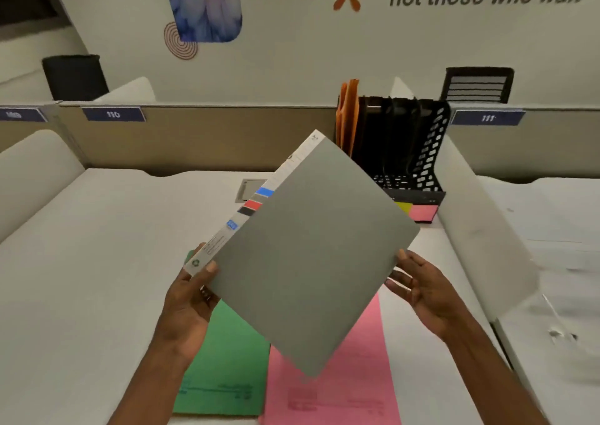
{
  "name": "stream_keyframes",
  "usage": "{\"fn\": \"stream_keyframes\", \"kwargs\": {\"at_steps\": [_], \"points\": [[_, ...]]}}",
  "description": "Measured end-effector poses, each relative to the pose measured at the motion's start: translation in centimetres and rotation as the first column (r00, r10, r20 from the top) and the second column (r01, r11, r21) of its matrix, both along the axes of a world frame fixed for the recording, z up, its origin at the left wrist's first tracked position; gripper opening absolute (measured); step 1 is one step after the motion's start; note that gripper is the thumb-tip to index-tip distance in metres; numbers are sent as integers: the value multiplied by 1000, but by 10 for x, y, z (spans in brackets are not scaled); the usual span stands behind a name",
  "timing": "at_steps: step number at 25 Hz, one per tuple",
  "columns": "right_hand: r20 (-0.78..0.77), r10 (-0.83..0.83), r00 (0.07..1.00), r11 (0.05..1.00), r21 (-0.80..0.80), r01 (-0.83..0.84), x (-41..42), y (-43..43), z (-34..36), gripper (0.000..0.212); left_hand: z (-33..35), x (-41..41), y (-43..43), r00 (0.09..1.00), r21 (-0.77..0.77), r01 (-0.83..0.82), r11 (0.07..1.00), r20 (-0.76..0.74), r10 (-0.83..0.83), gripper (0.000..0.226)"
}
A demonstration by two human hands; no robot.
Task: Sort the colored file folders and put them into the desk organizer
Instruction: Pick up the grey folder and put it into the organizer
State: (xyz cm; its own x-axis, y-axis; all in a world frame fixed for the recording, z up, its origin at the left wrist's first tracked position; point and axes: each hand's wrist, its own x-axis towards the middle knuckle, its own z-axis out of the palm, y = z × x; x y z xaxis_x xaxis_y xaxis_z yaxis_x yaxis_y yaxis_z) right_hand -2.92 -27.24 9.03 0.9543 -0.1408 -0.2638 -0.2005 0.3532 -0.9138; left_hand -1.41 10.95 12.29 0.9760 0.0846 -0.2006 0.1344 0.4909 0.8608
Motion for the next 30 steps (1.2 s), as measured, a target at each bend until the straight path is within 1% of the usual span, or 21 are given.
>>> {"fn": "stream_keyframes", "kwargs": {"at_steps": [2,4,6,7,8,10,11,12,13,14,15,16,17,19,21,25,28,30], "points": [[40,-74,996,994,-82,77,-13,-41,8,29,-15,-2,-28,998,-40,23,999,-66,-26,33],[85,-104,991,979,-164,117,-26,-74,19,25,-28,-2,-58,990,-105,20,994,-138,-35,30],[146,-151,978,963,-204,179,-36,-93,31,13,-45,1,-91,966,-173,6,985,-254,-50,38],[183,-183,966,951,-215,221,-40,-97,38,10,-54,1,-110,944,-166,17,986,-322,-70,44],[220,-218,951,939,-220,266,-44,-101,46,12,-64,-1,-132,917,-129,61,990,-383,-106,49],[290,-284,914,911,-214,351,-51,-106,63,14,-79,-15,-177,862,-27,244,969,-451,-230,63],[326,-313,892,893,-218,393,-54,-107,72,13,-83,-24,-199,847,48,335,941,-452,-279,74],[361,-335,871,870,-238,433,-56,-107,80,14,-83,-34,-217,863,167,388,906,-411,-294,86],[392,-348,852,844,-265,467,-55,-106,90,15,-81,-41,-234,906,335,390,857,-304,-294,95],[422,-357,834,819,-288,496,-52,-104,98,14,-74,-46,-248,934,497,353,793,-142,-327,97],[452,-361,816,797,-306,522,-48,-101,107,12,-63,-44,-262,922,626,282,727,33,-386,93],[482,-362,798,771,-326,547,-42,-98,115,9,-51,-38,-275,875,707,206,677,177,-451,86],[509,-367,779,742,-345,575,-35,-95,122,8,-40,-27,-288,819,742,154,652,273,-505,79],[555,-378,741,694,-360,624,-18,-91,136,8,-24,6,-312,736,764,74,641,392,-552,68],[592,-386,707,652,-367,664,2,-87,150,10,-14,44,-329,699,752,-6,660,475,-535,63],[681,-360,638,592,-362,720,45,-82,172,12,3,112,-345,646,711,-129,691,589,-486,60],[715,-288,637,574,-403,713,87,-85,179,17,9,157,-354,637,683,-189,706,632,-441,60],[734,-230,639,510,-468,721,118,-85,177,26,4,187,-359,645,694,-229,682,633,-428,60]]}}
